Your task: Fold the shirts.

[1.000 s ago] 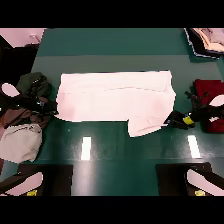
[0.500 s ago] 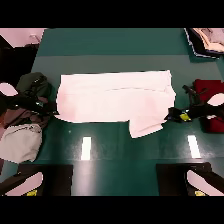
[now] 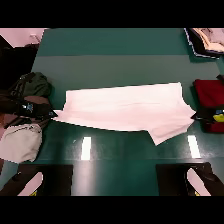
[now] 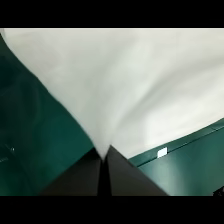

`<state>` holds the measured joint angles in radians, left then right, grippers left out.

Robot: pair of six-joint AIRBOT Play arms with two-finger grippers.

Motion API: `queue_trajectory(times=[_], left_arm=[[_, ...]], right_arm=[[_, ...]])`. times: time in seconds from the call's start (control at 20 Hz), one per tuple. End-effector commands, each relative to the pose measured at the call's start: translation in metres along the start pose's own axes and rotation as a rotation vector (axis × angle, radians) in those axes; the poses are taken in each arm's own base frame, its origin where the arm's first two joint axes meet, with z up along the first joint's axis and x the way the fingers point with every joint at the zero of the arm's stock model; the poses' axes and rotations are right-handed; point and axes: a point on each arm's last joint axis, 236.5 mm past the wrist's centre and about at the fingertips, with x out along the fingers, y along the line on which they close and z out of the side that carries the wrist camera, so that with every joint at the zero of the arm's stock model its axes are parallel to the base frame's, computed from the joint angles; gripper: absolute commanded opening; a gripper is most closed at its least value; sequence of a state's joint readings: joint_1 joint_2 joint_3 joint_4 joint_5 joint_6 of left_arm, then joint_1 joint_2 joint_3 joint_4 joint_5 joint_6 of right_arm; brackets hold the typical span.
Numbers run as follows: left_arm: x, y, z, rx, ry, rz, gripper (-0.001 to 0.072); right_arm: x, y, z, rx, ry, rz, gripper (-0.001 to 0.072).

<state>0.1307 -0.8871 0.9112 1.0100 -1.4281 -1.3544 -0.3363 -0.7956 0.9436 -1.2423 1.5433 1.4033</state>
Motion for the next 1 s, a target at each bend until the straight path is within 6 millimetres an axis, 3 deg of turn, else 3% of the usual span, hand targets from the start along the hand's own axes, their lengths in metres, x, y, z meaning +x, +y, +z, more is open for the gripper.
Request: queue_trajectory(times=[0.0, 0.2, 0.5, 0.65, 0.75, 0.8, 0.85, 0.9, 0.95], left_arm=[[-0.001, -0.002, 0.014, 0.001, -0.061, -0.005, 0.0022], [0.033, 0.033, 0.05, -0.081, -0.099, 0.029, 0.0023], [0.087, 0.073, 0.085, -0.252, -0.133, 0.027, 0.0023], [0.092, 0.082, 0.111, -0.267, -0.192, 0.028, 0.0023], [0.084, 0.082, 0.137, -0.262, -0.257, 0.025, 0.0043], [0.079, 0.081, 0.151, -0.262, -0.301, 0.022, 0.0315], [0.073, 0.079, 0.163, -0.268, -0.342, 0.013, 0.062], [0.067, 0.076, 0.174, -0.273, -0.373, 0.002, 0.0669], [0.063, 0.072, 0.179, -0.269, -0.387, -0.008, 0.0646]], right_arm=[[-0.011, 0.008, 0.02, -0.052, -0.062, -0.016, 0.0014], [0.02, 0.008, 0.078, -0.017, -0.112, -0.01, 0.0014], [0.061, -0.008, 0.131, 0.031, -0.063, -0.011, 0.0014], [0.079, -0.013, 0.152, 0.05, -0.037, -0.001, 0.0016], [0.089, -0.014, 0.165, 0.051, -0.03, 0.005, 0.0018], [0.094, -0.009, 0.175, 0.056, -0.038, 0.029, 0.0024], [0.097, -0.005, 0.185, 0.063, -0.053, 0.052, 0.0135], [0.098, 0.003, 0.194, 0.073, -0.067, 0.09, 0.0397], [0.098, 0.01, 0.202, 0.081, -0.079, 0.124, 0.0531]])
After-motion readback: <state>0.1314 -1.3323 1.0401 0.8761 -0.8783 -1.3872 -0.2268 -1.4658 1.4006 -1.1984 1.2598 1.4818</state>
